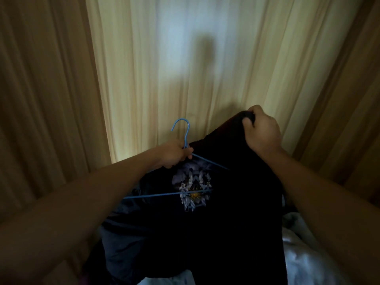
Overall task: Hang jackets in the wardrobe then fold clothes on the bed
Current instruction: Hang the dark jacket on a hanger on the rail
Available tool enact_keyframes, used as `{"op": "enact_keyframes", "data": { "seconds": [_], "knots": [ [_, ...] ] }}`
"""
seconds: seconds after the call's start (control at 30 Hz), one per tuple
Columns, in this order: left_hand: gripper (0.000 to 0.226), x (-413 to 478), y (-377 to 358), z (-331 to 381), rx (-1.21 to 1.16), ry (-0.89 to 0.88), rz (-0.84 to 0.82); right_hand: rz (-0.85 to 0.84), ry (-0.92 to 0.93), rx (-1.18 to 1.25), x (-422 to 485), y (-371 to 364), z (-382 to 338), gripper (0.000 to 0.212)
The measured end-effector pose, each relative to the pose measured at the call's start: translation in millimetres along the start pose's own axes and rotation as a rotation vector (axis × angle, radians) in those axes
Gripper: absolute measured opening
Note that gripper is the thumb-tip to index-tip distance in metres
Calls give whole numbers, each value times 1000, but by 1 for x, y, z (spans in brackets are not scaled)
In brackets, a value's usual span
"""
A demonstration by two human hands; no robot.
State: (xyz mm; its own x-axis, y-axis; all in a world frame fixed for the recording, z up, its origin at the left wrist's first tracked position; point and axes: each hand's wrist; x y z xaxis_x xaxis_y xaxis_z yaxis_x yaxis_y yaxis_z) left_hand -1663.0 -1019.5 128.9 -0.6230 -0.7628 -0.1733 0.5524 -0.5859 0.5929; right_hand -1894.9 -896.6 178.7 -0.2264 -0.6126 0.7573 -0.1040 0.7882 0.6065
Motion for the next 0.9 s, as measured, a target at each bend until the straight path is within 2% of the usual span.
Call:
{"op": "enact_keyframes", "data": {
  "seconds": [0.1,0.17,0.23,0.27,0.3,0.4,0.47,0.5,0.53,0.6,0.67,0.73,0.8,0.83,0.9],
  "knots": [
    [35,6,2,9,-105,-78,80,-49,38,147,-6,1,-15,19],
    [36,12,0,19,-161,-141,153,-271,129,247,-20,-10,-35,22],
    [37,17,-3,21,-169,-176,173,-544,171,223,-35,-23,-46,40],
    [37,18,-6,17,-181,-177,163,-614,167,184,-40,-29,-48,46],
    [37,18,-9,12,-201,-172,142,-617,166,134,-43,-35,-45,49],
    [31,19,-20,2,-269,-171,57,-440,288,-118,-43,-50,-30,54],
    [26,18,-26,0,-297,-200,-8,-545,299,-159,-39,-61,-26,75],
    [26,17,-27,0,-276,-222,-38,-610,319,-161,-39,-67,-25,77],
    [25,16,-27,-2,-266,-244,-64,-632,362,-184,-40,-73,-23,70],
    [19,21,-16,-14,-350,-203,-106,-555,457,-242,-43,-80,-16,48],
    [26,33,3,-37,-442,-120,-53,-503,487,-227,-46,-80,-8,36],
    [24,48,23,-67,-231,-68,141,-482,484,-200,-47,-79,-3,33],
    [18,64,37,-102,125,58,261,-479,482,-197,-46,-77,-1,33],
    [21,70,41,-119,263,143,250,-483,494,-197,-46,-77,-1,34],
    [47,83,45,-152,363,279,194,-504,512,-195,-49,-81,3,33]
  ]
}}
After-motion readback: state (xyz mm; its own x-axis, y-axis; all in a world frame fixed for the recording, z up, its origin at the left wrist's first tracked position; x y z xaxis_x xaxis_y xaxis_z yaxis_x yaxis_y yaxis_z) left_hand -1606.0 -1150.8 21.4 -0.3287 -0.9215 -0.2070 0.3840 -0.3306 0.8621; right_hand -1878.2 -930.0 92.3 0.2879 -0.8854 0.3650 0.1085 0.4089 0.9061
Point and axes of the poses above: each hand's wrist, its own x-axis towards the middle knuckle, its own y-axis out of the back of the hand, z = x × y, and after that the axes turned 10 degrees about y, right-handed
